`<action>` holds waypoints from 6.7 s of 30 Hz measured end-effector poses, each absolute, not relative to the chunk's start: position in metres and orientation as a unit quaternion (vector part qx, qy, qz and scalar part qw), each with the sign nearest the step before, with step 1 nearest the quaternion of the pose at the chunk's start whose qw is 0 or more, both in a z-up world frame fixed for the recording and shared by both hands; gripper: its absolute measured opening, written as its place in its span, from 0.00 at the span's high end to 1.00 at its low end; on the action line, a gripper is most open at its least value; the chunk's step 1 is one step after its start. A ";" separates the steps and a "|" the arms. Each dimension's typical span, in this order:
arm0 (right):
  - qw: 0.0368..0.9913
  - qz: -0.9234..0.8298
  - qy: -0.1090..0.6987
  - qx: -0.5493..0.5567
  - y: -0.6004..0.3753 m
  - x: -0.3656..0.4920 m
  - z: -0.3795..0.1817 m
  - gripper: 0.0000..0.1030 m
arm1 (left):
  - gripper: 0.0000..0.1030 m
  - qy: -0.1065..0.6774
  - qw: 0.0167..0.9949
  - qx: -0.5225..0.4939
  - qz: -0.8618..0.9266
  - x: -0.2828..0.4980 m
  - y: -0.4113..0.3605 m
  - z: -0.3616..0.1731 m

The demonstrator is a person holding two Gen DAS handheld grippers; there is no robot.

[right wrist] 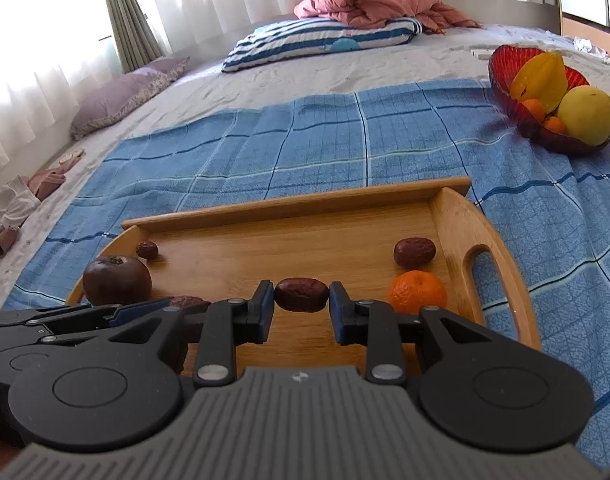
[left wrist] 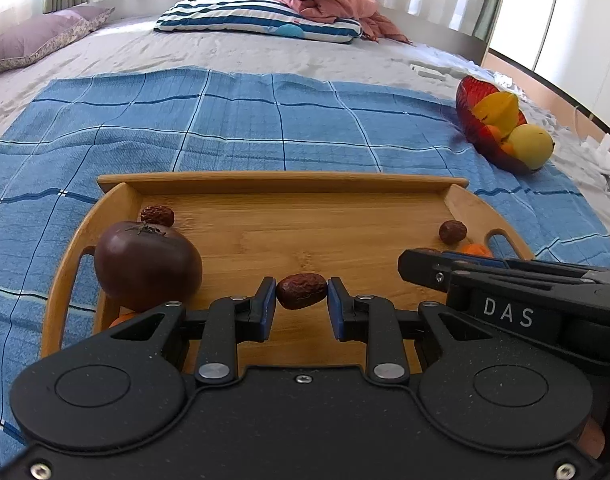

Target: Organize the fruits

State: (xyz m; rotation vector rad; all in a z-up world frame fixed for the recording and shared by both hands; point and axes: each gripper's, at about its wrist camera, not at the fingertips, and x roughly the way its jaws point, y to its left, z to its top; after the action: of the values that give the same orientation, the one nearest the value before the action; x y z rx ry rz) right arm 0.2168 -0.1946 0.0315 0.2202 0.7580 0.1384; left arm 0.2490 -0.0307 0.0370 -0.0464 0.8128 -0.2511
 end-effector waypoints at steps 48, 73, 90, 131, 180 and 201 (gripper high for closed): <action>0.902 0.071 0.423 0.043 -0.185 0.235 0.027 0.63 | 0.75 0.407 0.907 -0.006 -0.109 0.262 -0.036 0.023; 0.906 0.070 0.414 0.049 -0.189 0.233 0.028 0.48 | 0.61 0.407 0.908 -0.016 -0.097 0.264 -0.029 0.023; 0.913 0.077 0.395 0.073 -0.198 0.226 0.031 0.38 | 0.45 0.402 0.911 -0.030 -0.087 0.260 -0.021 0.029; 0.962 0.041 0.260 0.076 -0.207 0.158 0.049 0.01 | 0.03 0.342 0.938 -0.023 -0.057 0.203 -0.004 0.058; 0.981 0.012 0.183 0.058 -0.201 0.052 0.015 0.00 | 0.00 0.297 0.951 -0.006 -0.081 0.090 0.008 0.055; 0.975 0.001 0.217 0.054 -0.198 0.031 -0.006 0.00 | 0.00 0.325 0.943 0.004 -0.070 0.067 0.009 0.024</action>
State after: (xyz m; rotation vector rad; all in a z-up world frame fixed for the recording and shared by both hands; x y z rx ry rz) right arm 0.0310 -0.1984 -0.0062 0.1091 0.4387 0.0024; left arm 0.0671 0.0088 0.0237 0.0080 0.6625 -0.1434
